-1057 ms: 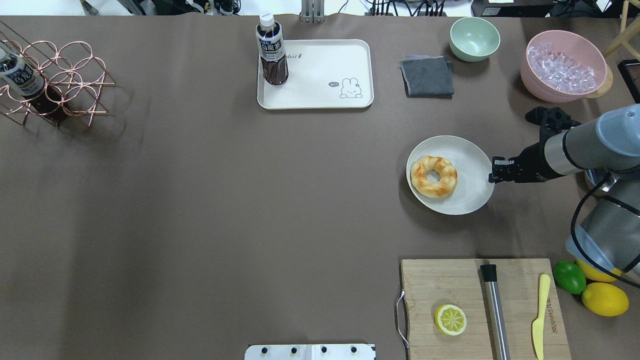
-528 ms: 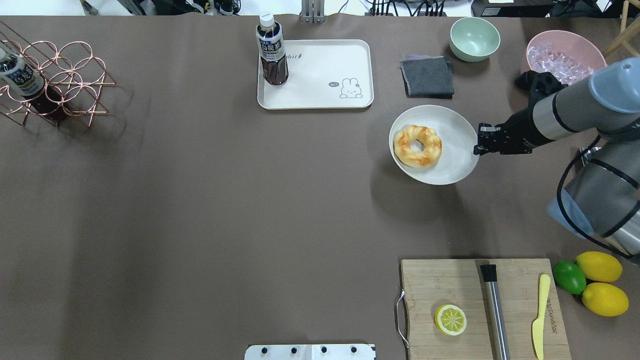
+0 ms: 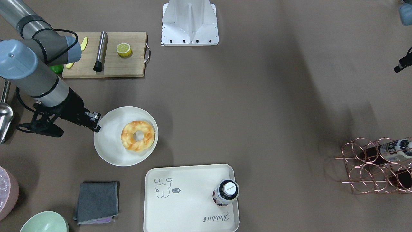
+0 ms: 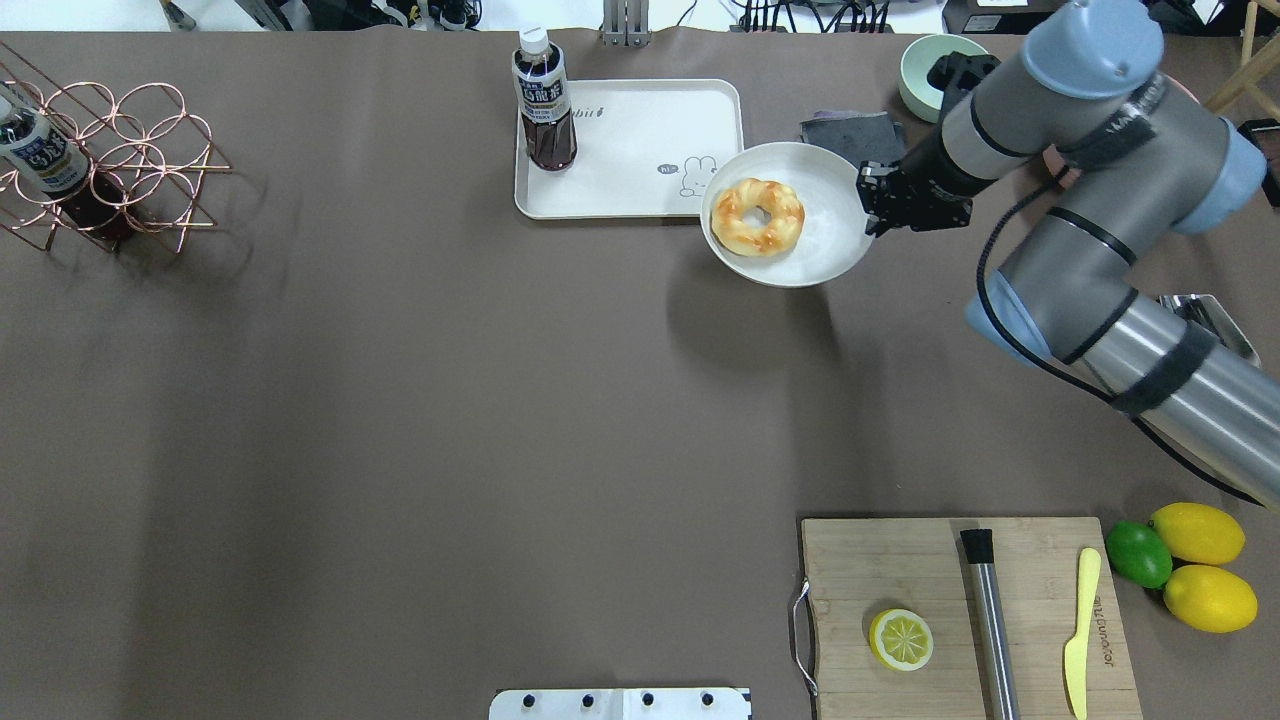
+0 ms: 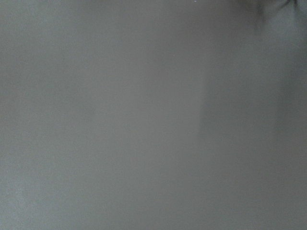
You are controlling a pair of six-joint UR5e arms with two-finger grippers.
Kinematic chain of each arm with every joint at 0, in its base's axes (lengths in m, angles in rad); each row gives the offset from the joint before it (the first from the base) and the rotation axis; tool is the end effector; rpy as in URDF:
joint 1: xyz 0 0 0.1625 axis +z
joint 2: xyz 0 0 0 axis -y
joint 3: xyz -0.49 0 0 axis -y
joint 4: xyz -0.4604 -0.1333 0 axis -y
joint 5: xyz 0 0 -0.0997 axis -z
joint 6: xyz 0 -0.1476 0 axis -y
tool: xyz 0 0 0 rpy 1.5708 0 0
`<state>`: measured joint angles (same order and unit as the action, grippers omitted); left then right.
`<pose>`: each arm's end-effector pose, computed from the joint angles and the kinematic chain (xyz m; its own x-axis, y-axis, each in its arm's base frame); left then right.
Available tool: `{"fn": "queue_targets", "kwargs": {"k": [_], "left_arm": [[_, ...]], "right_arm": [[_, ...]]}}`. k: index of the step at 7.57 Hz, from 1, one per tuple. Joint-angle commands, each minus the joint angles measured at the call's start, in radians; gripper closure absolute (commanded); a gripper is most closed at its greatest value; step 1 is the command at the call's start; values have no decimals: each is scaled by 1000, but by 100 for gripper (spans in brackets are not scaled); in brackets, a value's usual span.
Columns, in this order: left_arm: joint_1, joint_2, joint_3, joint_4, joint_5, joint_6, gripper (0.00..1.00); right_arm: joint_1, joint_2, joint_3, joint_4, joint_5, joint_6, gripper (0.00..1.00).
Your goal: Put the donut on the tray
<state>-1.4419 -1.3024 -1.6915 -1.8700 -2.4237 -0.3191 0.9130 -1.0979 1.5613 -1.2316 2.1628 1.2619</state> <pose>0.0344 -0.4379 0.7836 0.6454 -0.1202 -0.7543 0.0794 0.9927 -0.0903 -0.4441 -0.6582 0.4063 0.5297 0.2731 0.8030 -0.2627 0.9530 -0.1508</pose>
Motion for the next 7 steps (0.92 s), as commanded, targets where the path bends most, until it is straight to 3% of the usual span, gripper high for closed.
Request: {"fn": "queue_targets", "kwargs": {"k": [1, 5, 7], "left_arm": [[0, 0, 0, 0, 0, 0, 2], [-2, 0, -5, 0, 0, 0, 2], [-6, 0, -8, 0, 2, 0, 2]], "right_arm": [[1, 206, -221, -19, -12, 48, 100], [-61, 395, -435, -6, -138, 191, 100], [-89, 456, -585, 111, -188, 220, 100]]}}
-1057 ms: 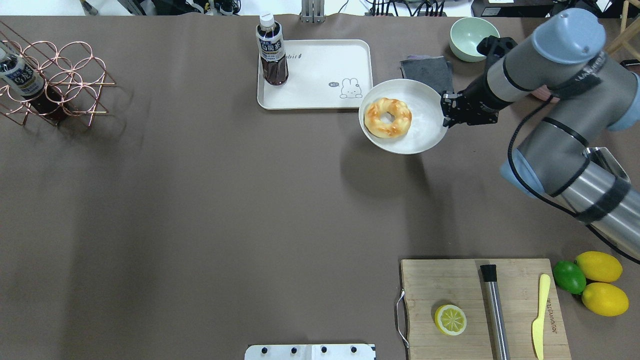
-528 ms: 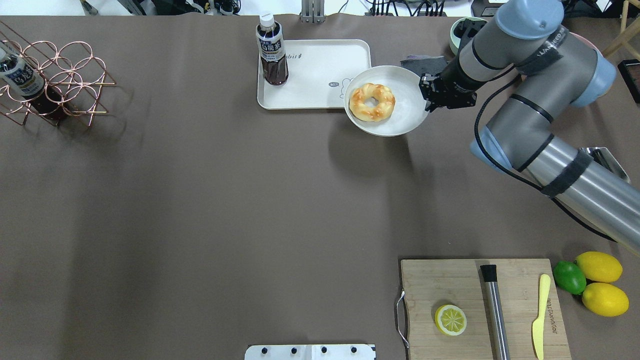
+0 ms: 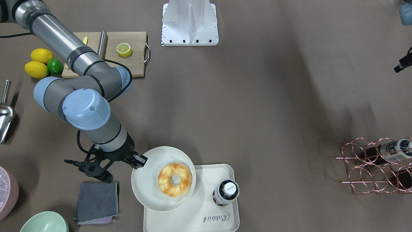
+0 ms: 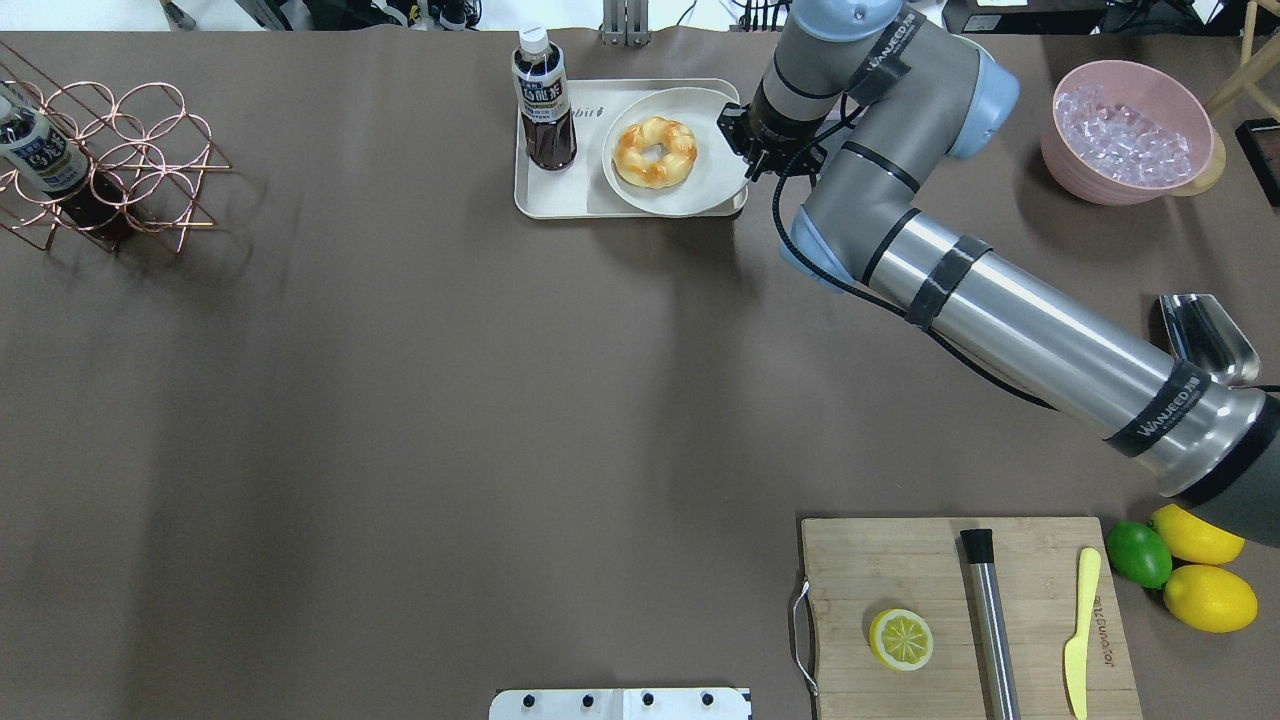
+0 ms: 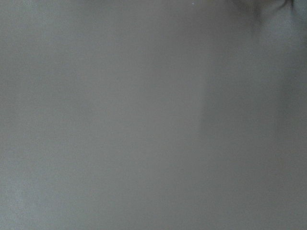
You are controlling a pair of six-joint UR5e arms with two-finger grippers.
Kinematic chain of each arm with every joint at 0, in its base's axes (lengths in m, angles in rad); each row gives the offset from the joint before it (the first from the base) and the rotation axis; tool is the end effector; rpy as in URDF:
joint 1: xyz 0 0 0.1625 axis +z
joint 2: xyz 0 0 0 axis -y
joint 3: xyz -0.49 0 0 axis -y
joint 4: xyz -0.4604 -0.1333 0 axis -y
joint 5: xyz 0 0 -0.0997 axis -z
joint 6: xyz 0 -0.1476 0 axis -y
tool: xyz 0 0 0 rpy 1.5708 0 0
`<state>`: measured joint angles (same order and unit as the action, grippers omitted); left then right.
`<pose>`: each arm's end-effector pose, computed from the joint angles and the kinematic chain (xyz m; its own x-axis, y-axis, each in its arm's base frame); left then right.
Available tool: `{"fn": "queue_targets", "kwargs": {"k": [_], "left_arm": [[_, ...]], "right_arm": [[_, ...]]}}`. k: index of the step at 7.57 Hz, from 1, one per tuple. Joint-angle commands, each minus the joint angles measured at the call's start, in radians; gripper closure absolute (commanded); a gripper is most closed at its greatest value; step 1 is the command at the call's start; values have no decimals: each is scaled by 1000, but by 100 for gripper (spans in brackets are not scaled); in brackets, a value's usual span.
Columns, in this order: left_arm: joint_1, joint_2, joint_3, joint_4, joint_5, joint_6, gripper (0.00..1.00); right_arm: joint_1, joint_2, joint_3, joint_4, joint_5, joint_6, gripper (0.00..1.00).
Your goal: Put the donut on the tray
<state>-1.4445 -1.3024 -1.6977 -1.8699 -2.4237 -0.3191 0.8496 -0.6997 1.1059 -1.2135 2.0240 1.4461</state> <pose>0.0334 -0.4388 0.7801 0.6445 -0.1173 -0.7555 0.0819 0.9931 -0.0843 -0.5833 -0.7675 0.3231 0.5324 0.4362 0.7254 -0.4123 0.8821 -0.2279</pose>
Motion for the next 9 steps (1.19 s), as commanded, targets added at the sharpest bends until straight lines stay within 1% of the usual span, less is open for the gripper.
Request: {"fn": "queue_targets", "kwargs": {"k": [1, 3, 4, 5, 6, 7, 8, 9], "left_arm": [[-4, -1, -2, 0, 2, 0, 2], [-4, -2, -4, 0, 1, 0, 2], [-5, 0, -4, 0, 0, 0, 2], [-5, -1, -2, 0, 0, 0, 2], [-4, -2, -4, 0, 0, 0, 2], [-5, -2, -4, 0, 0, 0, 2], [-5, -2, -4, 2, 0, 0, 2], [-4, -2, -4, 2, 0, 0, 2]], "right_arm": [[-30, 60, -159, 141, -66, 49, 100], [-32, 60, -156, 147, -68, 47, 100], [-35, 57, -150, 146, -68, 33, 22], [-32, 52, -132, 143, -67, 7, 0], [-31, 48, -123, 137, -67, 4, 0], [-20, 37, -94, 129, -61, -63, 0], [-6, -16, -13, 88, -54, -106, 0], [9, -46, 44, 34, -25, -168, 0]]}}
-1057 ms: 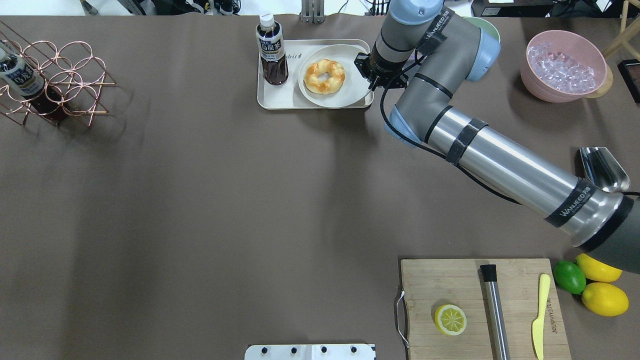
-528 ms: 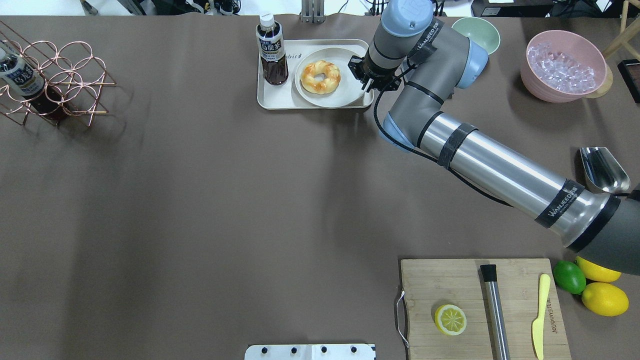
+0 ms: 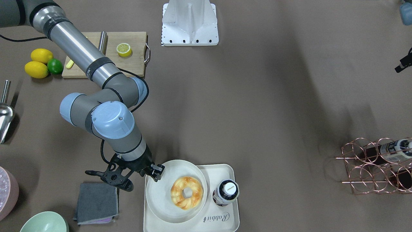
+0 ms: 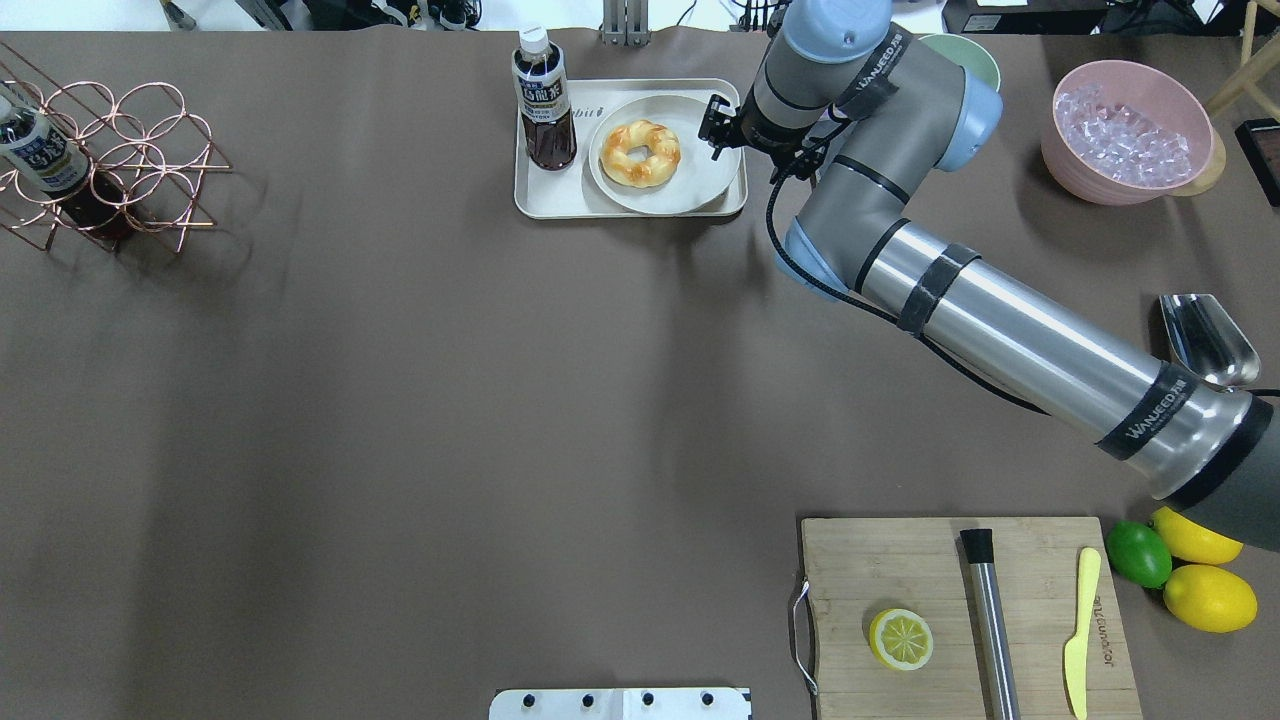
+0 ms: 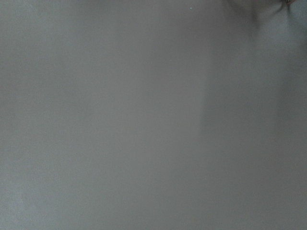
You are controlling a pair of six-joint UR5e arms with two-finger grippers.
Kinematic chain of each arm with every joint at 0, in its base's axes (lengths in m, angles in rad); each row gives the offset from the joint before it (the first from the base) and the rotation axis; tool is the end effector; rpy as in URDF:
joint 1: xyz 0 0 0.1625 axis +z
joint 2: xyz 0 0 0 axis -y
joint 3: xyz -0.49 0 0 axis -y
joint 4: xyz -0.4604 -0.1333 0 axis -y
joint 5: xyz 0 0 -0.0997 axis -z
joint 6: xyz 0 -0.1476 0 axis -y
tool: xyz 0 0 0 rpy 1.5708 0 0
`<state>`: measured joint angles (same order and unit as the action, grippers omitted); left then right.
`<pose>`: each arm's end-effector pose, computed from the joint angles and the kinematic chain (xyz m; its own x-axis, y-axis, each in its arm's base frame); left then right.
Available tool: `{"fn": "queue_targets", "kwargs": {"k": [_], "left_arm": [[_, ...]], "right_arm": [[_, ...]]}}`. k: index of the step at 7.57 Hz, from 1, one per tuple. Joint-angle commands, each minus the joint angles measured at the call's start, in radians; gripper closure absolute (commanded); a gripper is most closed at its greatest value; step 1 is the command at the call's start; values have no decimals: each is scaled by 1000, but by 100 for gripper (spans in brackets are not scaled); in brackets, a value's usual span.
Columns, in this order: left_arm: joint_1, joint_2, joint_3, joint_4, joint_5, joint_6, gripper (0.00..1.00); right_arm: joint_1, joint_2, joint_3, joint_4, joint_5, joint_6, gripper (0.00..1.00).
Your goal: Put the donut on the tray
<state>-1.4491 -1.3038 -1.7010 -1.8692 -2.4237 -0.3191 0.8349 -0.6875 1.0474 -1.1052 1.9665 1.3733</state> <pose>0.0316 -0.4403 0.7777 0.6436 -0.1173 -0.7563 0.0865 0.9930 -0.0804 -0.5994 -0.7757 0.3304 0.5433 0.3302 0.7719 -0.3949 0.9119 -0.1121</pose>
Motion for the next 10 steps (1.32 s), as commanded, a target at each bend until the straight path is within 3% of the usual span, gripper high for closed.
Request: {"fn": "queue_targets", "kwargs": {"k": [1, 3, 5, 7, 10], "left_arm": [[1, 0, 0, 1, 0, 0, 2], [1, 0, 0, 2, 0, 0, 2], [1, 1, 1, 2, -2, 0, 2], [4, 1, 3, 7, -9, 0, 2], [3, 1, 6, 7, -55, 0, 2]], "right_arm": [[56, -96, 161, -126, 101, -141, 0], [81, -272, 345, -137, 117, -229, 0], [165, -466, 513, -146, 213, -357, 0], [260, -780, 731, -147, 265, -588, 0], [453, -1033, 763, -145, 322, -1011, 0]]}}
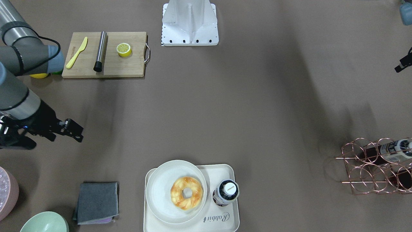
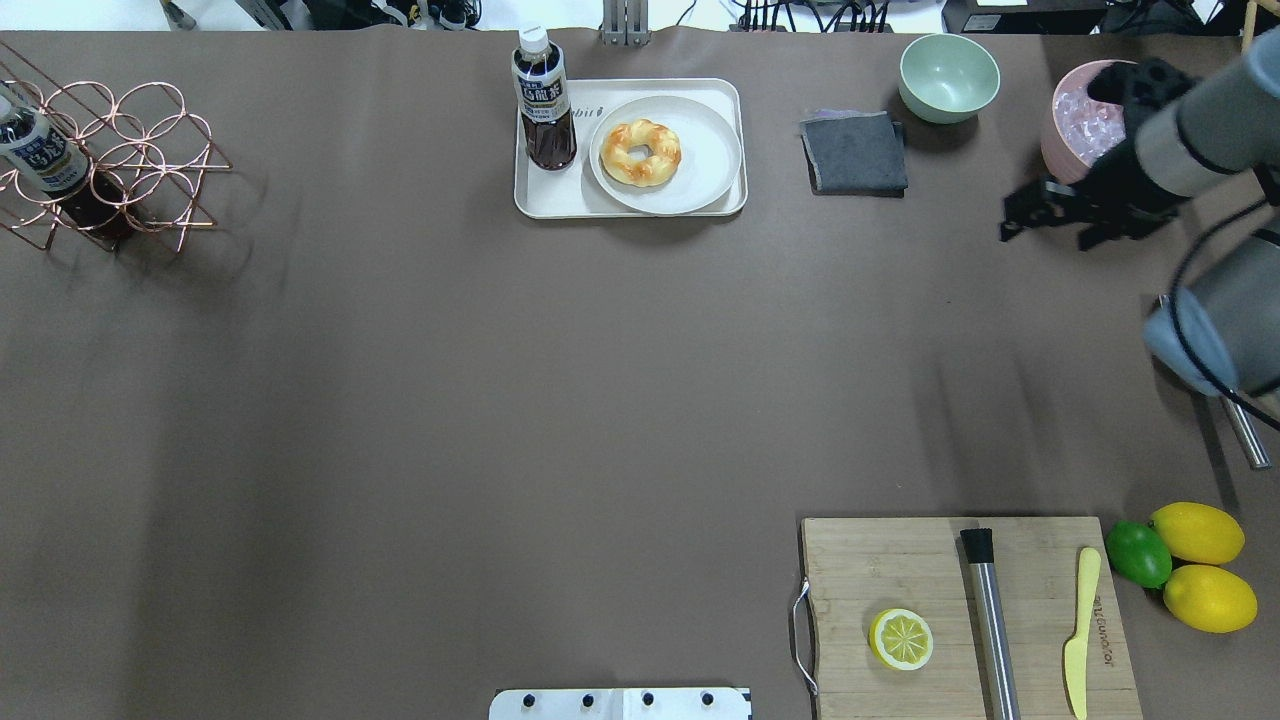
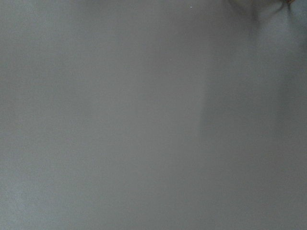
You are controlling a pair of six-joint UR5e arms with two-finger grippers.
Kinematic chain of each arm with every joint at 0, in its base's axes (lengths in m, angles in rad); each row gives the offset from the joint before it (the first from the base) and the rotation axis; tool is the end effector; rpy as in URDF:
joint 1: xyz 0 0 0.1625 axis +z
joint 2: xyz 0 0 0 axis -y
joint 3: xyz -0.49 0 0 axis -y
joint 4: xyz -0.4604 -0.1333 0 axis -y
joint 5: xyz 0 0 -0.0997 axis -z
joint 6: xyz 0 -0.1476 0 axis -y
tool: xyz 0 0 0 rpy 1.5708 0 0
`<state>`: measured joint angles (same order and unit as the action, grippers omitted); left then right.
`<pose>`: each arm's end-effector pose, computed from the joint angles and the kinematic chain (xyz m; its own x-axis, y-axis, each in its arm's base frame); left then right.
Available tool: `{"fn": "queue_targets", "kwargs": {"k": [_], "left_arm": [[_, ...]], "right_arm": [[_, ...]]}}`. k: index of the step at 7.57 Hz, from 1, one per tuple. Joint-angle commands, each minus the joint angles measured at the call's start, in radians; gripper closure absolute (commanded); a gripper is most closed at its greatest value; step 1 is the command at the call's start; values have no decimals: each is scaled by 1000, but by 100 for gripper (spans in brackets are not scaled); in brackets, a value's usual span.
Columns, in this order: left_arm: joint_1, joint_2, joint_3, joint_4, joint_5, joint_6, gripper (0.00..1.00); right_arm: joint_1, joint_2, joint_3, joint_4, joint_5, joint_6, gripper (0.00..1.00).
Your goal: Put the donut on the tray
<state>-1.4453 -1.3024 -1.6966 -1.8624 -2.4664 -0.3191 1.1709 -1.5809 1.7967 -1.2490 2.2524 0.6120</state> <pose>0.0369 -0.4369 0.7768 0.6139 -0.1243 -0.7795 0.0725 0.9922 -0.1012 -0.1922 -0.5583 0.6013 0.6748 -0.0362 0.7371 -0.0651 0.9920 0.1082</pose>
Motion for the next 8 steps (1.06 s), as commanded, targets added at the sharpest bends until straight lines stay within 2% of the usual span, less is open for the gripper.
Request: {"fn": "queue_targets", "kwargs": {"k": [1, 4, 5, 8], "left_arm": [[-1, 2, 3, 2, -12, 0, 2], [0, 20, 2, 0, -12, 0, 2], [0, 21, 0, -1, -14, 0, 2], [0, 34, 0, -6, -14, 2, 2]], "right_arm": [[181, -186, -2, -4, 44, -373, 0], [349, -234, -89, -42, 64, -650, 0], [381, -228, -76, -146, 65, -688, 0], [394, -240, -69, -265, -20, -690, 0]]}}
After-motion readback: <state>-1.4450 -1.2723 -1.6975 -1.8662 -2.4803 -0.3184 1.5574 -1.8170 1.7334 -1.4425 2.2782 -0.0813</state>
